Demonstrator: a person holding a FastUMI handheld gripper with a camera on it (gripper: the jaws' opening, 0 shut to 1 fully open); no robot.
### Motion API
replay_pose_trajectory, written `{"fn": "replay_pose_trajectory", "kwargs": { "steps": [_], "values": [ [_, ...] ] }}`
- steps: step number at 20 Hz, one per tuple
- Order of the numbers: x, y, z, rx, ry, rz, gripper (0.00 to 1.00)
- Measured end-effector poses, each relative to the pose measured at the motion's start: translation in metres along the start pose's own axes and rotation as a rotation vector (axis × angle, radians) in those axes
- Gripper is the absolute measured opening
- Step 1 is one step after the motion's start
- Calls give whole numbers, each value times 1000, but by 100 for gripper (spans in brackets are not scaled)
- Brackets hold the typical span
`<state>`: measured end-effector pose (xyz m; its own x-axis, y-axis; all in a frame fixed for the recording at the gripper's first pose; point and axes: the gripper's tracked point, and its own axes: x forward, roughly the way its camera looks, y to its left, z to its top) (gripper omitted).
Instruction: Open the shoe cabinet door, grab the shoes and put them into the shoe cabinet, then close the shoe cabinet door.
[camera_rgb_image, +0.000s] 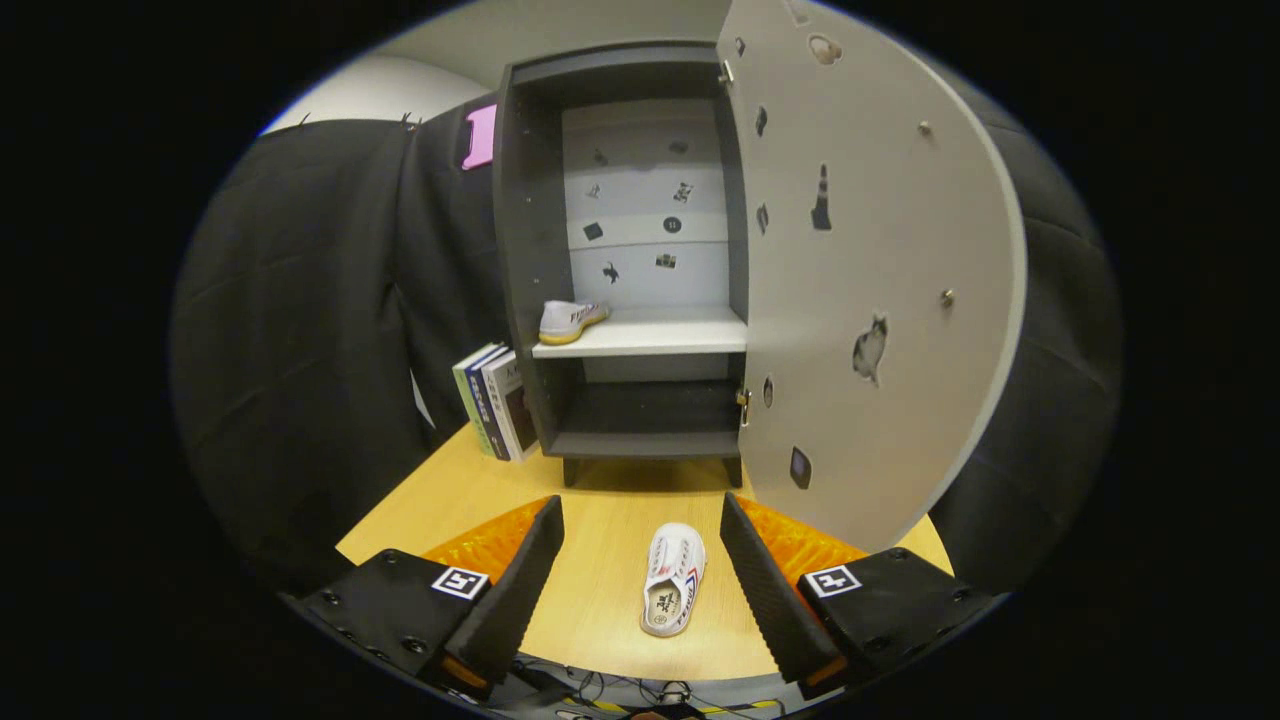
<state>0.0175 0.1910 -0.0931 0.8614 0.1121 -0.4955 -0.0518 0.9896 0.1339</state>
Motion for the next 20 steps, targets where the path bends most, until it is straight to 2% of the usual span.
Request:
{"fn": "replay_pose_trajectory", "kwargs": {
  "steps": [8, 11, 14, 20],
  "values": [
    [76, 20, -103, 32, 264, 108, 98],
    [106, 18, -129, -1, 295, 93, 98],
    [128, 29, -152, 37, 342, 122, 98],
    [154, 24, -190, 59, 444, 93, 98]
  ]
}}
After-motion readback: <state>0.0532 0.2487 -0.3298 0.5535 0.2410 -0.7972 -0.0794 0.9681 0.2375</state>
